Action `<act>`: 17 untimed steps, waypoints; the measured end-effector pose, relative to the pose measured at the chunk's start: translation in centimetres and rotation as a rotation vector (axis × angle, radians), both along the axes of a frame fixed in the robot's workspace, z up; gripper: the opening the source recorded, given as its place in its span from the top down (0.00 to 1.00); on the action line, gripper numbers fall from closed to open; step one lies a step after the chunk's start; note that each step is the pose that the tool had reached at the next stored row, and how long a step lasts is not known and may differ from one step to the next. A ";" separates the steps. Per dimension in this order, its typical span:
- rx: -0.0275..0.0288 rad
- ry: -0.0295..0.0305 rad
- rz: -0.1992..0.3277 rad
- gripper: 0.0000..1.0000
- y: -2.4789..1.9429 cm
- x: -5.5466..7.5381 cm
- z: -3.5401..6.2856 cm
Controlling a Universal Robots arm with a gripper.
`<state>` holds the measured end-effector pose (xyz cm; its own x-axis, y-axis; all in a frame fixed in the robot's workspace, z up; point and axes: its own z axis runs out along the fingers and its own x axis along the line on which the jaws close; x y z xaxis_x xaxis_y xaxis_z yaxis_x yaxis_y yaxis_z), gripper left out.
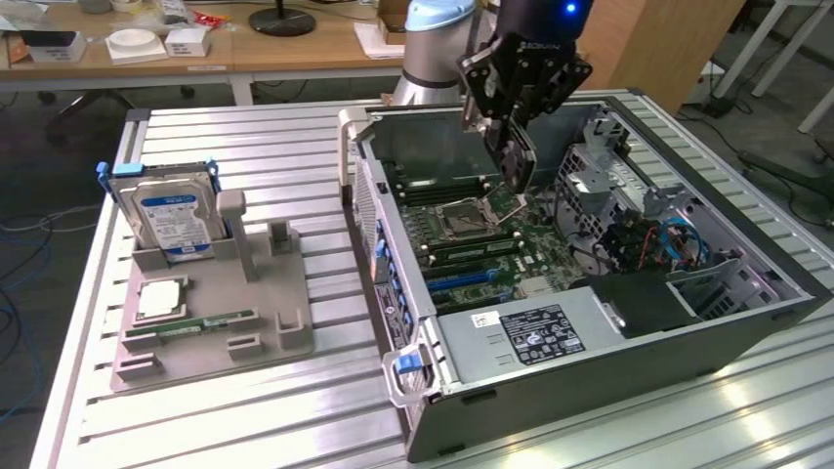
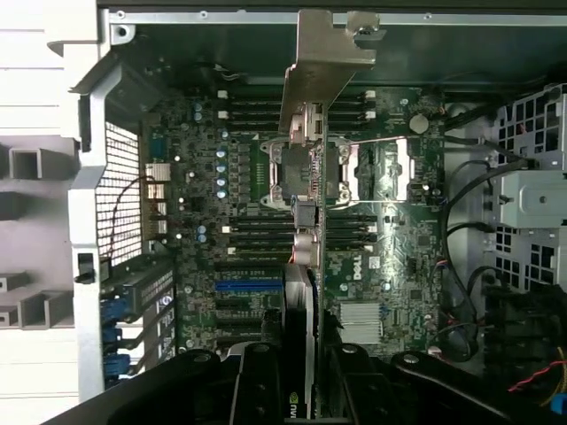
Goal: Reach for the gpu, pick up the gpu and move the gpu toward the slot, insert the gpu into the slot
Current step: 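Pick up the gpu and move the gpu toward the slot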
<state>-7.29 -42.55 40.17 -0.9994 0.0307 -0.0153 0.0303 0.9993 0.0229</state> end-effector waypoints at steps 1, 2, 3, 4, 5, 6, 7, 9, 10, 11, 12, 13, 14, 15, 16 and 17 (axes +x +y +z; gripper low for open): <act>-0.0001 0.0000 0.000 0.73 0.00 0.2 0.00; -0.0001 0.0000 0.000 0.73 0.00 0.4 0.00; 0.0001 0.0000 0.000 0.73 0.00 0.5 -0.01; 0.0001 -0.0001 0.001 0.73 0.00 0.6 -0.02; 0.0000 0.0000 0.001 0.73 0.00 0.7 -0.02; 0.0000 0.0000 0.001 0.73 0.00 0.8 -0.03; 0.0001 0.0000 0.001 0.73 0.00 0.9 -0.05; 0.0000 0.0000 0.002 0.73 0.00 1.1 -0.08; 0.0000 0.0000 0.003 0.73 0.00 1.2 -0.09; 0.0000 0.0000 0.003 0.73 0.00 1.4 -0.10; -0.0001 0.0000 0.003 0.73 0.00 1.5 -0.10; -0.0001 0.0000 0.003 0.73 0.00 1.5 -0.10; -0.0001 0.0001 0.003 0.73 0.00 1.5 -0.10; -0.0001 0.0001 0.003 0.73 0.00 1.5 -0.10; 0.0000 0.0000 0.003 0.73 0.00 1.5 -0.11; 0.0000 0.0000 0.003 0.73 0.00 1.5 -0.11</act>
